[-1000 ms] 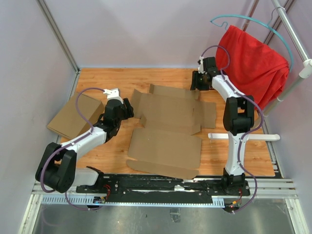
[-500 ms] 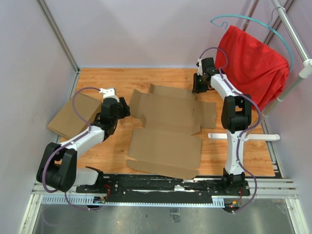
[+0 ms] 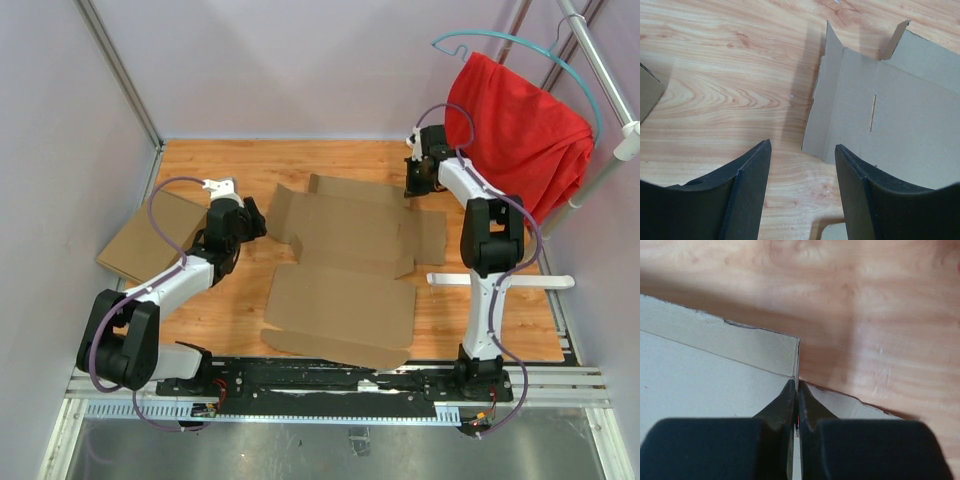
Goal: Fold the paper box
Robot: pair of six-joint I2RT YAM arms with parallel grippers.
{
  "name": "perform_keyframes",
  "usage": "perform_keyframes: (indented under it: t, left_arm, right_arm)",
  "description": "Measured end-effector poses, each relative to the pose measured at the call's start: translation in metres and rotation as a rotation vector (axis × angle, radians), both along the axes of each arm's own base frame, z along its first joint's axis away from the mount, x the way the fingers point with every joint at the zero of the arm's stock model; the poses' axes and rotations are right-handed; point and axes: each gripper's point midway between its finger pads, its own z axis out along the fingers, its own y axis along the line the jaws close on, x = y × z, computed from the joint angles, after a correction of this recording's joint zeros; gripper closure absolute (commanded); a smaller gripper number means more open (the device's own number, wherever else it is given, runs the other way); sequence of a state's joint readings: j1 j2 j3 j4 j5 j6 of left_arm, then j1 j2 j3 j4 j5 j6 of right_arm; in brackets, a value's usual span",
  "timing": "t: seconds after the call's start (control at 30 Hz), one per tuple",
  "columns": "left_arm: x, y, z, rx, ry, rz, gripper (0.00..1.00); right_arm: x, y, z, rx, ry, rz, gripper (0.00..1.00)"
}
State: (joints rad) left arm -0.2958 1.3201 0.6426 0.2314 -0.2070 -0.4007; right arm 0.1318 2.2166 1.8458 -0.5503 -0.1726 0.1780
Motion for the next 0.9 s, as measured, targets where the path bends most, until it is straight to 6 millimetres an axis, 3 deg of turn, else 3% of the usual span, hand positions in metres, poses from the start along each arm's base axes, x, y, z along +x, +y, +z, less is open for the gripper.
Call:
perform_keyframes:
  t: [0.2, 0.4, 0.53, 0.7, 0.9]
  left_arm:
    - [-0.012, 0.002, -0.001, -0.019, -0.036, -0.006, 0.43]
    - [-0.03, 0.007, 0.006, -0.05, -0.11, -0.006, 0.43]
    - [-0.04, 0.009, 0.008, -0.079, -0.158, -0.003, 0.41]
    - [-0.053, 0.01, 0.01, -0.118, -0.206, -0.006, 0.41]
    - [-0.075, 0.011, 0.027, -0.183, -0.32, -0.027, 0.41]
  right_arm:
    - [-0.034, -0.002, 0.016, -0.03, -0.119, -0.011, 0.99]
    - [-0.055, 0.018, 0.058, -0.026, -0.367, 0.003, 0.99]
    - [-0.065, 0.025, 0.075, -0.004, -0.511, 0.004, 0.99]
    - [-0.086, 0.031, 0.084, -0.059, -0.719, 0.017, 0.99]
    - [-0.122, 0.048, 0.075, -0.093, -0.943, 0.061, 0.99]
